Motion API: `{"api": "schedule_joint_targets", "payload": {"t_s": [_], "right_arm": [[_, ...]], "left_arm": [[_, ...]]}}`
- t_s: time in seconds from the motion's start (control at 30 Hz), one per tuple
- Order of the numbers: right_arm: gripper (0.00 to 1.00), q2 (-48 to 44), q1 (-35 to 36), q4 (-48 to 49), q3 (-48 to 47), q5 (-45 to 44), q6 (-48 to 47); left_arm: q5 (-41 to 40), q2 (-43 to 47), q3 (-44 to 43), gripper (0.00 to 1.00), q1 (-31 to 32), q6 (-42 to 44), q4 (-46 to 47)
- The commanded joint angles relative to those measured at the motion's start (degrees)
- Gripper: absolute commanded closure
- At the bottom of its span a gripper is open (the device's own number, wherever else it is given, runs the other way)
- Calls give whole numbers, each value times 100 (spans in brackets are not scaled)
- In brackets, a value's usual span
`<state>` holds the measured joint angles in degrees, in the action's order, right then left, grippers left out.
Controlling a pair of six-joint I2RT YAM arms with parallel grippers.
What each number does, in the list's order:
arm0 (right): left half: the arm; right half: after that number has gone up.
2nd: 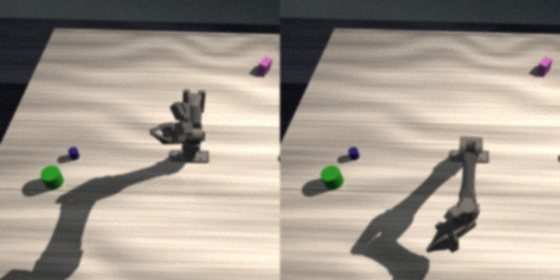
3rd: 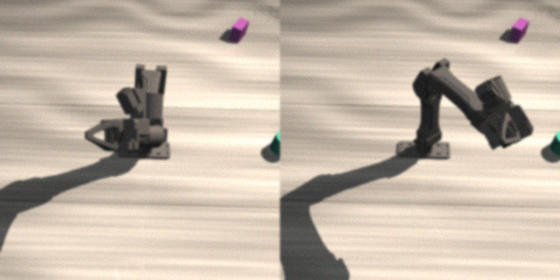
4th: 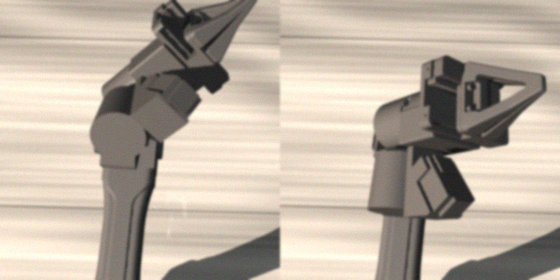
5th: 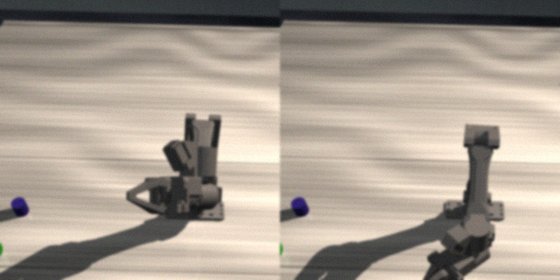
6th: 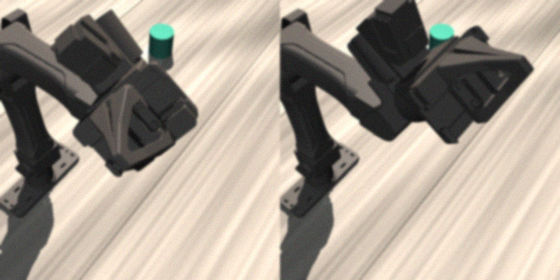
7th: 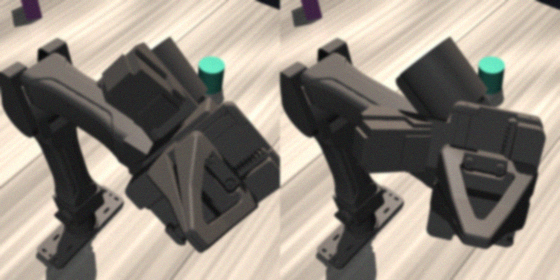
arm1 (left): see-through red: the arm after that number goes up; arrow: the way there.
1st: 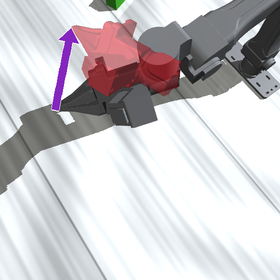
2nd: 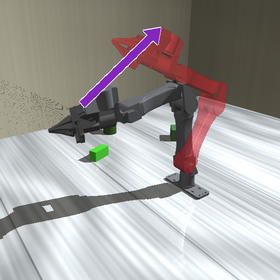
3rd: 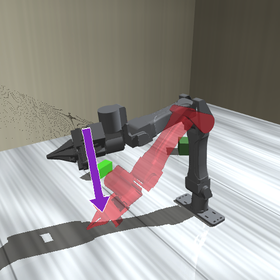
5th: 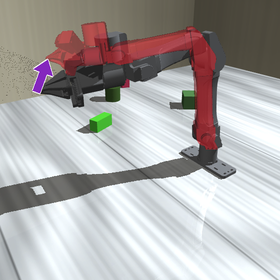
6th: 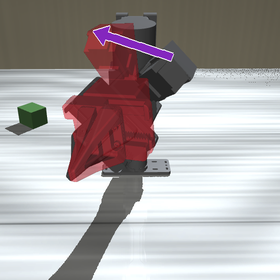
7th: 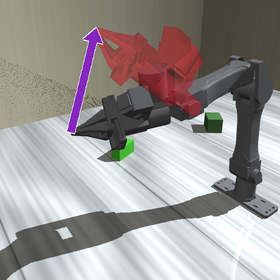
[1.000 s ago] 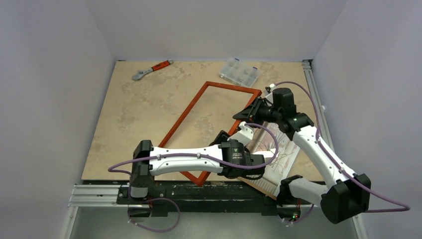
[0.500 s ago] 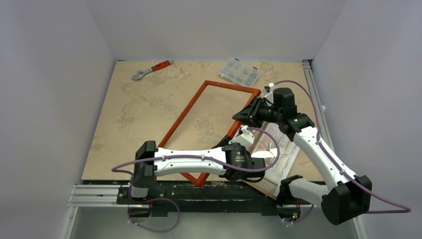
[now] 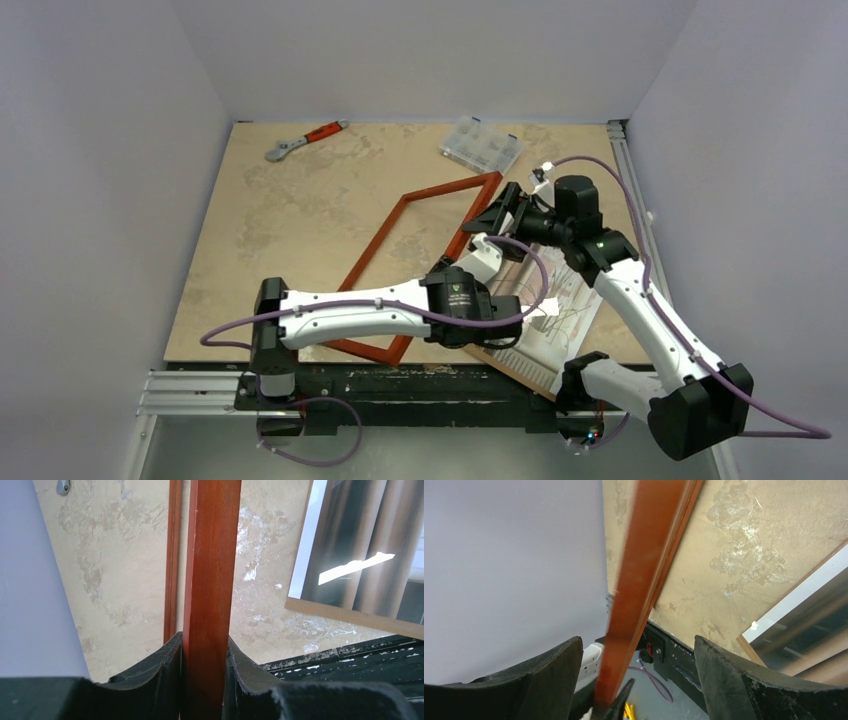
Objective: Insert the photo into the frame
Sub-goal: Turn over the photo frame at the center of the board.
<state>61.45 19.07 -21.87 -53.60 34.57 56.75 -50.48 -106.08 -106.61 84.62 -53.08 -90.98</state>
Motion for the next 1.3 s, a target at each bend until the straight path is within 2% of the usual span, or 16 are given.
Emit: {"api": "schedule_joint_targets", "payload": {"t_s": [0.0,0.13,0.3,0.4,0.6,0.9,1.1,1.27], "right_arm": [[19,-227,-10,-62,-450,-48,-243],[18,-323,-14,-107,-556,-119,-286],[18,-348,-10,-208,-564,-146,-427],[18,-378,-9,-403,-552,-200,-661],[18,-583,-13,-624,-114,-447,-946],[18,-590,-14,-560,436,-505,-1238],[18,-362,-10,-532,569,-531,-1474],[18,-204,-9,-426,772,-458,-1561]], "left_arm": [[-121,788,-376,100,-326,9,-1113],[183,1425,-304,100,-635,517,-538],[876,2455,254,100,-1141,1122,820],[1200,3104,807,100,-1460,1184,1578],[1622,4134,1894,100,-1951,918,2287],[1292,4914,2763,100,-2222,61,1698],[1357,5362,3258,100,-2740,95,1842],[1470,5490,3443,100,-3312,444,2015]]}}
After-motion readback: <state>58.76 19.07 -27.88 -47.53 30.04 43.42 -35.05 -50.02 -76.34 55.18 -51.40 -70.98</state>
